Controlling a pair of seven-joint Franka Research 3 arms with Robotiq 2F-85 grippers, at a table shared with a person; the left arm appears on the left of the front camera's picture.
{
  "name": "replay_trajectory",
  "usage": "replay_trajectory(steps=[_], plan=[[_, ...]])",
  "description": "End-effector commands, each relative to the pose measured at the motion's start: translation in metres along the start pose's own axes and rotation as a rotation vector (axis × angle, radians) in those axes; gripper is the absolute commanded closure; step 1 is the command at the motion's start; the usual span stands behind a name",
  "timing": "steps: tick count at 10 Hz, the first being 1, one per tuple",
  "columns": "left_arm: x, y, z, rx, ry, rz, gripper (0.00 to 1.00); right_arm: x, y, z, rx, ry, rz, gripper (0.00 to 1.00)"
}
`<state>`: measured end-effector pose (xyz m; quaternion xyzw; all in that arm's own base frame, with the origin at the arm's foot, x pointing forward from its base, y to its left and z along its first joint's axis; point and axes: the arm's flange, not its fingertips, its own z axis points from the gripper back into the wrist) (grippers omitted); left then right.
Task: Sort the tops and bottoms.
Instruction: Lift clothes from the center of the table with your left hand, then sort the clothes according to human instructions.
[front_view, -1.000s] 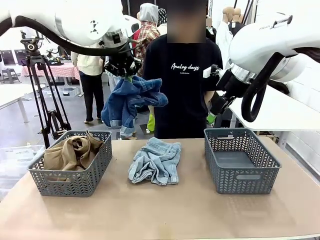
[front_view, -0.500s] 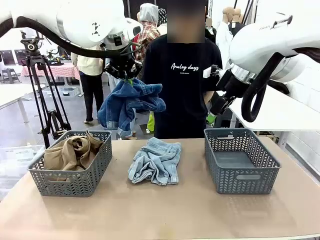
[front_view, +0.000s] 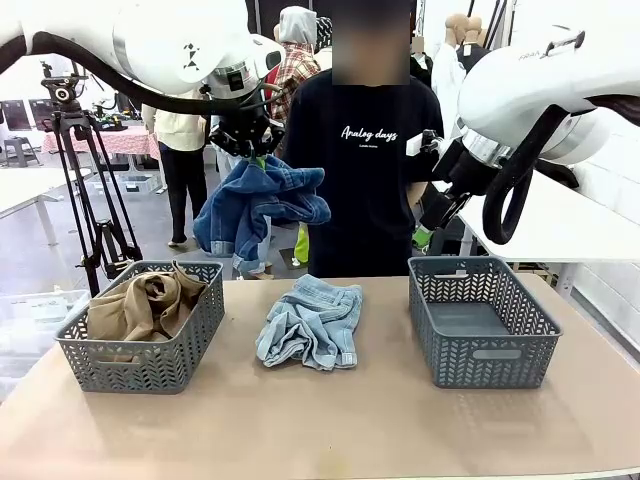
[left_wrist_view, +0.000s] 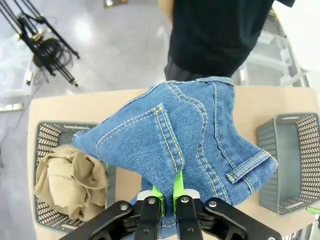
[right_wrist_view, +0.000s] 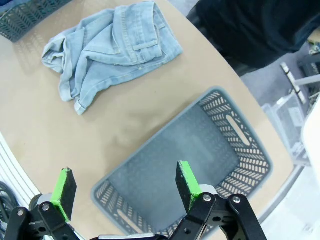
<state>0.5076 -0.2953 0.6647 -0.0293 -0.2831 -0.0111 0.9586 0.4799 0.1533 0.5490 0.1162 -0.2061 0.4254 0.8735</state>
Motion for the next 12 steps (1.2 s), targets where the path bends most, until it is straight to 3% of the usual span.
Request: replay_trajectory(steps=[1,12], plan=[[0.0043,0.0025,0.0040,-0.014,-0.012,0.007,1.00,-0.0014,0.0003,-0.0001,-0.001,0.003,-0.001,0.00],[0.0043,0.0025,0.0040,-0.014,-0.012,0.007,1.00,-0.0014,0.0003,-0.0001,-0.001,0.003,-0.001,0.00]])
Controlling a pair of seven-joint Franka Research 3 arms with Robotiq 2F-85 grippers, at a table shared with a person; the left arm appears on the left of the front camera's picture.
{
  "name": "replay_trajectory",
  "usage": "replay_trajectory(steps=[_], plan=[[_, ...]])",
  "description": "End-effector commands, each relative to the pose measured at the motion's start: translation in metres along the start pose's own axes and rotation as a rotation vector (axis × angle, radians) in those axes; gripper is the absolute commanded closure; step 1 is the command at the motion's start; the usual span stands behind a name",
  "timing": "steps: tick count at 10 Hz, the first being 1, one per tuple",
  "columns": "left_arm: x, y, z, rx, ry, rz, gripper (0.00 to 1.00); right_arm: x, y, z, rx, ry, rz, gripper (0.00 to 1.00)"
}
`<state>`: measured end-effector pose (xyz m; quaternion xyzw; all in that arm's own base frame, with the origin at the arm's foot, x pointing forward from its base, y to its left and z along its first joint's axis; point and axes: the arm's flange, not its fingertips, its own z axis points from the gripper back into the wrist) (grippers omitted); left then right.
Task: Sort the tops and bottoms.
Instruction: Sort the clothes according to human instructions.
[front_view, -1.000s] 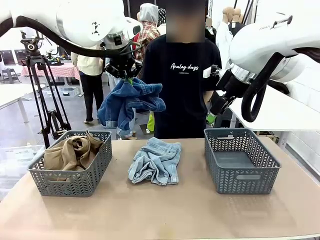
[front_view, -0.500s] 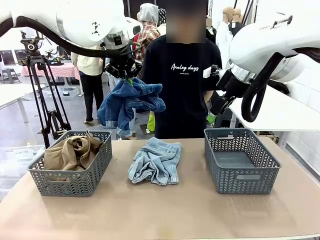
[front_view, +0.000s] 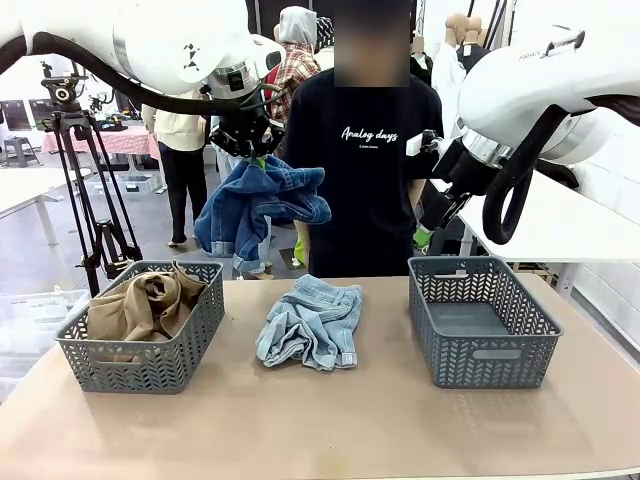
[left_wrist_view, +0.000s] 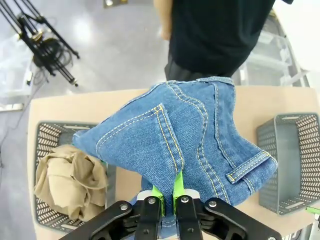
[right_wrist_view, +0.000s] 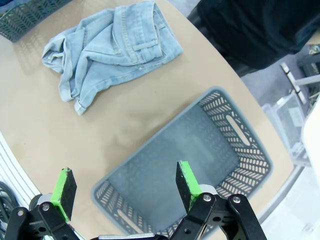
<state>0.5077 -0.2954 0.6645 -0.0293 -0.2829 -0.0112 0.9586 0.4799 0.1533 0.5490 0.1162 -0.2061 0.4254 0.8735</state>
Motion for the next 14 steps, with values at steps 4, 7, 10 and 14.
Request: replay_trajectory(steps=[4,7,10,14], plan=[[0.0043,0.0027,0.0042,-0.014,-0.012,0.007,1.00,-0.0014,0.0003,-0.0001,-0.001,0.003,-0.001,0.00],[0.0043,0.0027,0.0042,-0.014,-0.012,0.007,1.00,-0.0014,0.0003,-0.0001,-0.001,0.003,-0.001,0.00],[0.0043,0.0027,0.0042,-0.014,-0.012,0.007,1.00,-0.0014,0.0003,-0.0001,-0.001,0.003,-0.001,0.00],[0.0043,0.0027,0.0042,-0.014,-0.012,0.007,1.00,-0.0014,0.0003,-0.0001,-0.001,0.003,-0.001,0.00]])
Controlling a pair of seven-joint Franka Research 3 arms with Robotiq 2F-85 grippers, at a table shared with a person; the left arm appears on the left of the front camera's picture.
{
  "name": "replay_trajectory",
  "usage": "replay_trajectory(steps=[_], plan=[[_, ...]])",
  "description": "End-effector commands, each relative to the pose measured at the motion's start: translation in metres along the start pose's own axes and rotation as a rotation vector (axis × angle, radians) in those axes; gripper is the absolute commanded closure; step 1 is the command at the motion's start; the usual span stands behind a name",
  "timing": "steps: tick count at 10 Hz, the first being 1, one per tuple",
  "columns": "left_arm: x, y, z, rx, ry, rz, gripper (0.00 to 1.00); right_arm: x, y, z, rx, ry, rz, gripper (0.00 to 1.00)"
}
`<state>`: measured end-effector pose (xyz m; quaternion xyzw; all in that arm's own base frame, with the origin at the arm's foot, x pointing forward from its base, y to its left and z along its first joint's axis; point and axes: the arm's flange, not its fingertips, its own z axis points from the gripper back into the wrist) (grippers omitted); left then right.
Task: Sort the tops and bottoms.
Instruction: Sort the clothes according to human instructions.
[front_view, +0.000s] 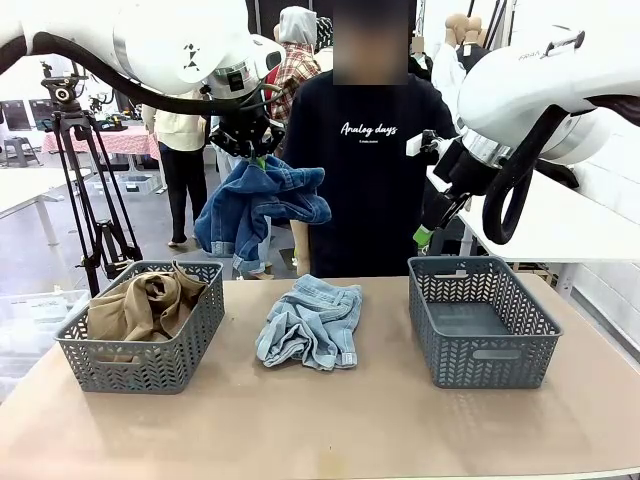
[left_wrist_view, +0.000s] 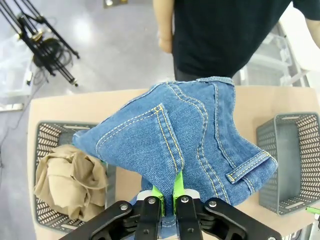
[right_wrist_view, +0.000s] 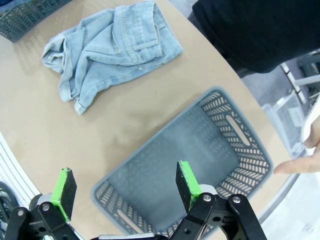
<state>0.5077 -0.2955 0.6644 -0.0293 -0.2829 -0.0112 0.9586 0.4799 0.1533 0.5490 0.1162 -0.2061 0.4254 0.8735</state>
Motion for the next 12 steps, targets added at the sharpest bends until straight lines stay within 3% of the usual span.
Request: replay_trajectory(steps=[1,11,12], plan=[[0.004,0.003,0.004,-0.014,-0.012,0.007,1.00,-0.001,0.000,0.000,-0.001,0.003,-0.001,0.00],[0.004,0.003,0.004,-0.014,-0.012,0.007,1.00,0.000,0.000,0.000,0.000,0.000,0.000,0.00],[0.004,0.003,0.004,-0.014,-0.012,0.007,1.00,-0.002,-0.005,0.024,-0.004,-0.016,-0.035,0.00]])
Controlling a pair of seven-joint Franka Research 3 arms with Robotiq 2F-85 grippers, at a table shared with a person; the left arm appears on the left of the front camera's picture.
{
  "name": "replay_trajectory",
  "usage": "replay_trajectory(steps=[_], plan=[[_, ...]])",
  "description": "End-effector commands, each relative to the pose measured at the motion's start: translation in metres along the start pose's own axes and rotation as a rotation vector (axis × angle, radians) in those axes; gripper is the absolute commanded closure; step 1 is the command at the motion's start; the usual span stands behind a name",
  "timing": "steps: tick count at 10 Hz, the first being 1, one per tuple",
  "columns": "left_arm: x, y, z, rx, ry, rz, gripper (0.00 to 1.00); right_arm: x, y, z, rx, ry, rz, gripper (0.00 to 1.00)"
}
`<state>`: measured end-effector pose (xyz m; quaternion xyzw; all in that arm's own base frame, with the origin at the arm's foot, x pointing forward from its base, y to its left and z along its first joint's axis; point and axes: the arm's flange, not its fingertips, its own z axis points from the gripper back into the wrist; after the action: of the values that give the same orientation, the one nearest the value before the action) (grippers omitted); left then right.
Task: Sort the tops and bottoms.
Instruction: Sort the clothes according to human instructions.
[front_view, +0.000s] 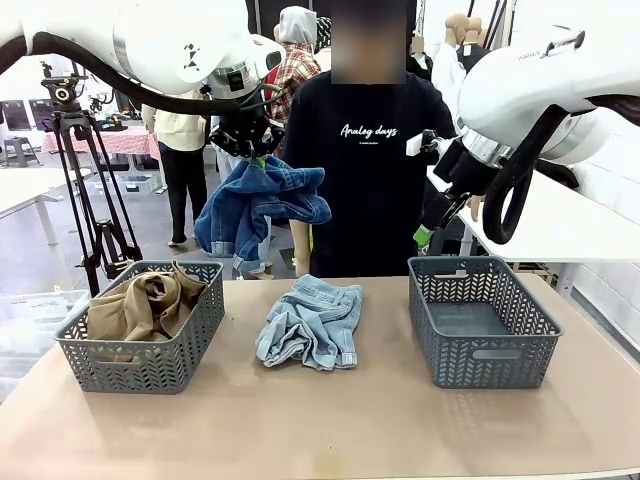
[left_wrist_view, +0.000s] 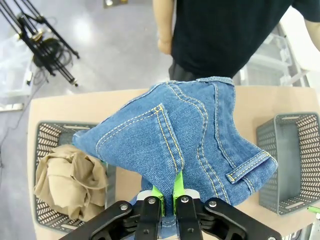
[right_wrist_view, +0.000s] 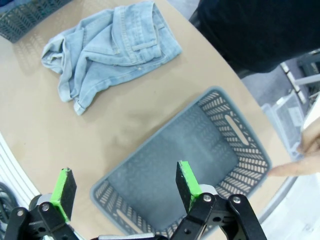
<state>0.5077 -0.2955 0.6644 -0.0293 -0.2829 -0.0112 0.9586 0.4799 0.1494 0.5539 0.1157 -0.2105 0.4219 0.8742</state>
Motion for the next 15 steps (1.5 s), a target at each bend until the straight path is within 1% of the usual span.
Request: replay_trajectory(steps=[1,2,3,4,6,7,9,10,11,12,13,14,15], plan=[[0.004,0.003,0.004,-0.014,-0.012,0.007,1.00,-0.006,-0.009,0.045,-0.031,-0.009,-0.052,0.00],[0.004,0.003,0.004,-0.014,-0.012,0.007,1.00,-0.015,-0.019,0.076,-0.037,-0.034,-0.079,0.00],[0.004,0.003,0.004,-0.014,-0.012,0.007,1.00,-0.025,-0.026,0.102,-0.031,-0.050,-0.095,0.00],[0.004,0.003,0.004,-0.014,-0.012,0.007,1.00,-0.036,-0.031,0.122,-0.050,-0.056,-0.098,0.00],[0.004,0.003,0.004,-0.014,-0.012,0.007,1.00,-0.060,-0.045,0.161,-0.142,-0.093,-0.168,0.00],[0.004,0.003,0.004,-0.014,-0.012,0.007,1.00,-0.073,-0.052,0.177,-0.159,-0.126,-0.202,0.00],[0.004,0.003,0.004,-0.014,-0.012,0.007,1.00,-0.088,-0.059,0.186,-0.175,-0.126,-0.245,0.00],[0.000,0.000,0.000,0.000,0.000,0.001,1.00,-0.094,-0.063,0.180,-0.164,-0.145,-0.289,0.00],[0.008,-0.016,0.031,-0.094,-0.083,0.045,1.00,-0.088,-0.064,0.194,-0.158,-0.137,-0.208,0.00],[0.009,-0.035,0.056,-0.180,-0.133,0.056,1.00,-0.088,-0.064,0.194,-0.158,-0.137,-0.208,0.00],[0.008,-0.056,0.071,-0.260,-0.145,0.051,1.00,-0.088,-0.064,0.194,-0.158,-0.137,-0.208,0.00],[0.003,-0.078,0.083,-0.325,-0.154,0.021,1.00,-0.088,-0.064,0.194,-0.158,-0.137,-0.208,0.00],[-0.002,-0.099,0.092,-0.380,-0.134,0.010,1.00,-0.088,-0.064,0.194,-0.158,-0.137,-0.208,0.00]])
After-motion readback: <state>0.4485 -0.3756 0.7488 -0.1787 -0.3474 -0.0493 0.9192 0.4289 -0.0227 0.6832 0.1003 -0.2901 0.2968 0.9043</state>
